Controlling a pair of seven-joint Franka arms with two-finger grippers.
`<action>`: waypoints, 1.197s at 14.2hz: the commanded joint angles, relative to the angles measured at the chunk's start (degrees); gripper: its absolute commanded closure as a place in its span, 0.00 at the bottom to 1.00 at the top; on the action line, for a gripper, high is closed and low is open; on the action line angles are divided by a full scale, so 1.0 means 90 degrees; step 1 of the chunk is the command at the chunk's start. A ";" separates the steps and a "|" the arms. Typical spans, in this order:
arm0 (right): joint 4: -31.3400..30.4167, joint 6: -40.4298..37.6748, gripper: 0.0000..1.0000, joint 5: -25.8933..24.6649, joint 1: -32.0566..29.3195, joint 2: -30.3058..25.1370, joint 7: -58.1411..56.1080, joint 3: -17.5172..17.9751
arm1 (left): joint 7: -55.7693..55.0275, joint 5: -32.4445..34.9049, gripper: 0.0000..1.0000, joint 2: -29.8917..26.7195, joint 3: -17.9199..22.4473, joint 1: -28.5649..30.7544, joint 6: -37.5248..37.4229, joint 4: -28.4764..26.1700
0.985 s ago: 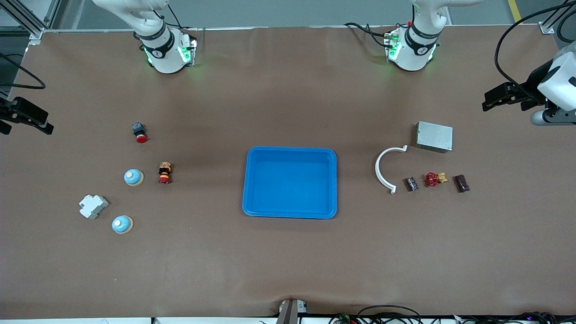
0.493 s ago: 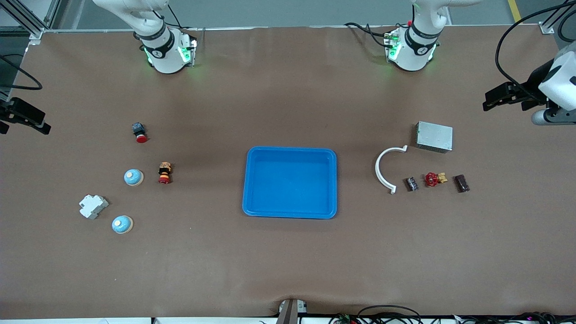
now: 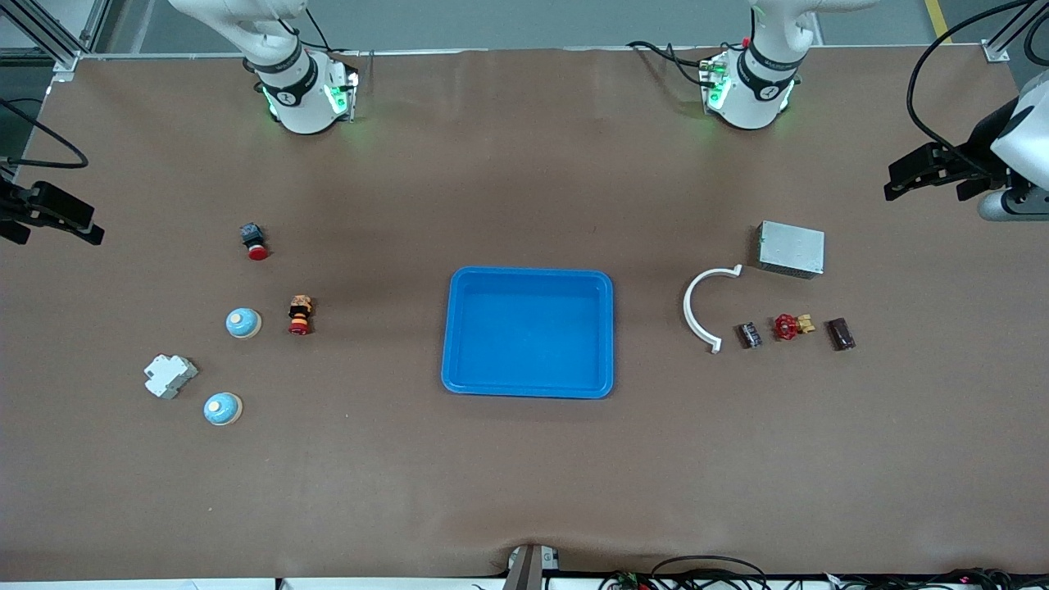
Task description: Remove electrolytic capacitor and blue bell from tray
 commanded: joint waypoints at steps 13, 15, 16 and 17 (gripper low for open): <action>-0.0074 0.0133 0.00 0.0111 -0.0563 -0.0141 -0.0889 0.0072 | -0.0027 0.0206 0.00 0.0129 -0.0025 0.0012 0.0276 0.0200; -0.0084 0.0065 0.00 0.0111 -0.0417 -0.0141 -0.0363 0.0082 | -0.0017 0.0206 0.00 0.0139 -0.0025 -0.0007 0.0559 0.0171; -0.0094 0.0084 0.00 0.0111 -0.0348 -0.0141 -0.0331 0.0082 | -0.0017 0.0206 0.00 0.0119 -0.0025 0.0022 0.0686 0.0084; -0.0094 0.0074 0.00 0.0111 -0.0328 -0.0141 -0.0321 0.0082 | -0.0007 0.0206 0.00 0.0100 -0.0035 0.0051 0.0755 0.0006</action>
